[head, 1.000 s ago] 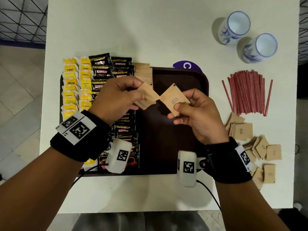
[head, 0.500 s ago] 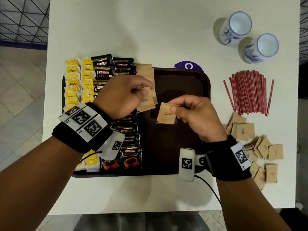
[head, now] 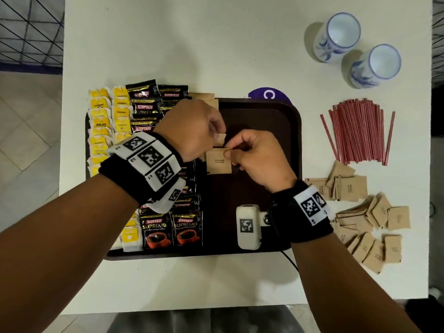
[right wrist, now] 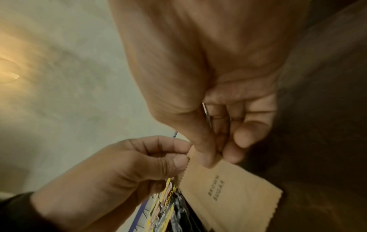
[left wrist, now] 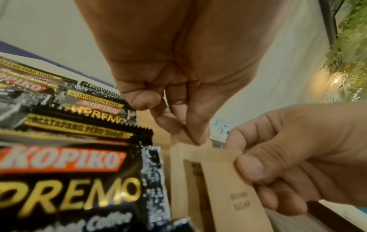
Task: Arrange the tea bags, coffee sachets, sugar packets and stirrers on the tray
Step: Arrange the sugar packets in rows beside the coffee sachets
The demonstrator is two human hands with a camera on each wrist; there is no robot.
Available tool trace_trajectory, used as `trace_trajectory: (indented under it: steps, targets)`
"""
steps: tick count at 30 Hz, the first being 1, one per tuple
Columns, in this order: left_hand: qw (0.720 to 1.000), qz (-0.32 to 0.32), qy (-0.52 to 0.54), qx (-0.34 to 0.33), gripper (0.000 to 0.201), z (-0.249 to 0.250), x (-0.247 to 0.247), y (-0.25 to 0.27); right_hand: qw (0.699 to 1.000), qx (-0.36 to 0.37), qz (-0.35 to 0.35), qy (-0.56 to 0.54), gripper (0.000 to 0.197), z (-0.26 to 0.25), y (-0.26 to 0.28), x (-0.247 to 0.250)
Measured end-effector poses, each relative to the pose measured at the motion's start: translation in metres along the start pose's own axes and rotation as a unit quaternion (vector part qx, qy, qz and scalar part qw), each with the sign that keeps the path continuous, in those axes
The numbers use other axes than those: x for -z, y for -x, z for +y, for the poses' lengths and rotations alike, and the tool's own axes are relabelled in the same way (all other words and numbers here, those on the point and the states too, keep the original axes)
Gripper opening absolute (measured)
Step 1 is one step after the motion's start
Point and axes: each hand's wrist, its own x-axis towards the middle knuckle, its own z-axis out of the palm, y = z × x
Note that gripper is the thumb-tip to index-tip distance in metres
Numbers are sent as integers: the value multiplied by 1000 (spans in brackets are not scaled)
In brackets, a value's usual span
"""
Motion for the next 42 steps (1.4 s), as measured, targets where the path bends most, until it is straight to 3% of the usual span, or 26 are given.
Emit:
trace_trajectory:
  steps: [13, 16, 19, 23, 27, 30, 37, 42]
  targets:
    - [998, 25, -57, 7, 23, -13, -6, 0, 995, 17, 68, 74, 17, -12, -8, -25]
    - [997, 42, -61, -2, 14, -12, -5, 1, 994, 24, 69, 80, 17, -16, -4, -23]
    - [995, 82, -52, -17, 10, -5, -9, 3, 988, 23, 120, 93, 19, -2, 13, -1]
    - [996, 89, -13, -16, 9, 14, -24, 5, 969, -12, 208, 136, 34, 44, 58, 70]
    - [998, 57, -16, -23, 9, 38, -48, 5, 939, -91, 208, 259, 54, 87, 93, 130]
    - [999, 40, -13, -23, 8, 51, -65, 5, 929, -121, 181, 300, 63, 106, 98, 141]
    - [999, 11, -12, -28, 8, 65, -88, 6, 925, -91, 199, 310, 65, 129, 95, 137]
    - [1000, 0, -17, -27, 9, 73, -96, 6, 928, -97, 186, 308, 51, 135, 97, 148]
